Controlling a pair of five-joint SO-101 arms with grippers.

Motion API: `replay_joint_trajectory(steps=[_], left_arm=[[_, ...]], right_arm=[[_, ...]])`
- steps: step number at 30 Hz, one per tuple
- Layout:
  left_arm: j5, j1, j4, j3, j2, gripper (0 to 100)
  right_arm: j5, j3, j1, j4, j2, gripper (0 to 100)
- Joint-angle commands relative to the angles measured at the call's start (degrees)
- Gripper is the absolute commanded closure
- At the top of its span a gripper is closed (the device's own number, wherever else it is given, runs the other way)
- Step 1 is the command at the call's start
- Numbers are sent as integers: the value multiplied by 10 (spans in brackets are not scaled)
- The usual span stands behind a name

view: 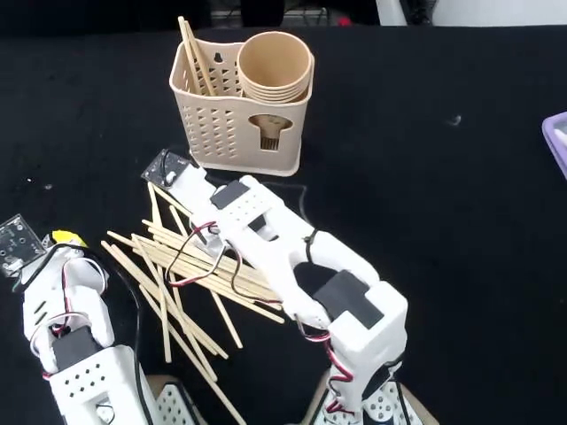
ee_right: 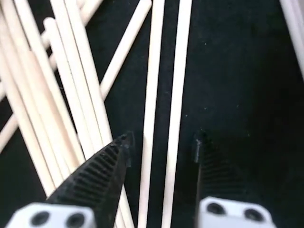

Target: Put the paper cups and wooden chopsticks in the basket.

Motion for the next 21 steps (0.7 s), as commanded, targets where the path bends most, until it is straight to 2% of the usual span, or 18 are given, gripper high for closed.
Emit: replay_joint_trajectory(steps=[1,8,11,12,21], left_arm=[[4,-5,4,-35,-7,967],[4,-4,4,-35,-7,967],[4,-4,4,-35,-7,967],[4,-4,4,-35,-7,967],[4,-4,4,-35,-6,967]], right_arm=[[-6,-12,4,-18,-2,800],[19,-76,29,19,67,820],[7,-93,28,35,70,974],[1,-95,28,36,68,992],[-8,-53,33,36,-24,988]])
